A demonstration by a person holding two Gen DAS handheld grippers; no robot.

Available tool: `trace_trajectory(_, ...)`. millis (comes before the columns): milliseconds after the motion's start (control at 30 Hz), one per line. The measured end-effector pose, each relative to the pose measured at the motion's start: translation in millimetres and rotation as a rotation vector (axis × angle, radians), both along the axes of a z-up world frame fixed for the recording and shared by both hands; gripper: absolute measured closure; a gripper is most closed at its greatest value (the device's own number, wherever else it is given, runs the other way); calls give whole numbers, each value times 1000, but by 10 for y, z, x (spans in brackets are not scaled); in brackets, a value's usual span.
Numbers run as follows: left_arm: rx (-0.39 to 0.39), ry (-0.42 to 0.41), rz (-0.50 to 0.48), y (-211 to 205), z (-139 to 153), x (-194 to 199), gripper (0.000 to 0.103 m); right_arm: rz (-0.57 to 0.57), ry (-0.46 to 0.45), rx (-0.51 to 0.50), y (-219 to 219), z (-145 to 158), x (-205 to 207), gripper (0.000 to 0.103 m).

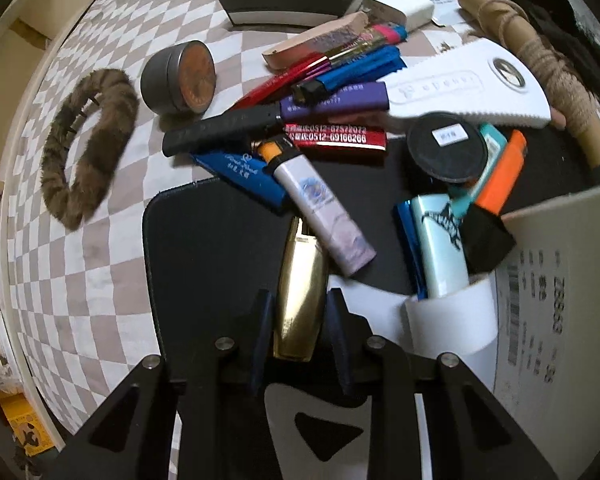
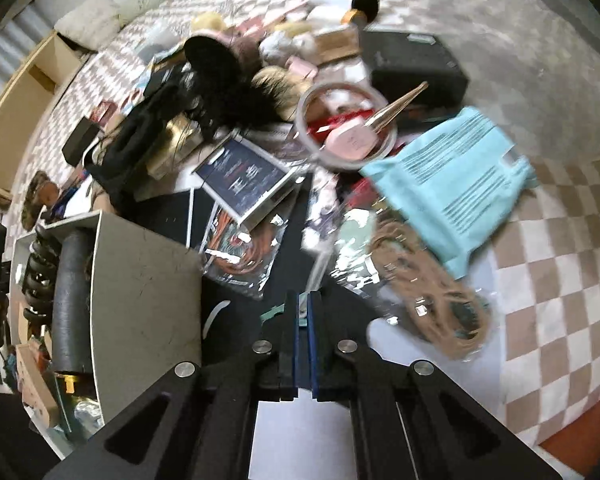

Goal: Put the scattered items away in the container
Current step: 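Close the left gripper on the gold lighter while the right closes on the green clothespin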

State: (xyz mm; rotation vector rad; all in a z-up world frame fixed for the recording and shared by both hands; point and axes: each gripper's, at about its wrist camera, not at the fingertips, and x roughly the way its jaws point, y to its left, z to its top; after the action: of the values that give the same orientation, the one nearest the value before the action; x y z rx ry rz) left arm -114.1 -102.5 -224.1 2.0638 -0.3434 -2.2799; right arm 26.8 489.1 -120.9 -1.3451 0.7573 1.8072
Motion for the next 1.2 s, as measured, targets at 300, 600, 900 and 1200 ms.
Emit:
trace_trajectory(300, -38, 17, -9, 13, -48, 29, 55, -8, -111, -31, -72, -258, -61, 29)
trace_trajectory(600, -41, 34, -13, 23, 20, -51, 52, 110, -241, -13, -159, -532, -320, 29)
trace_trajectory(900, -14, 24, -35, 110, 44, -53, 72, 156, -286, 23, -205, -626, -396, 46)
trace_trajectory(1200, 6, 22, -27, 144, 87, -54, 78, 142, -280, 35, -165, -551, -277, 49)
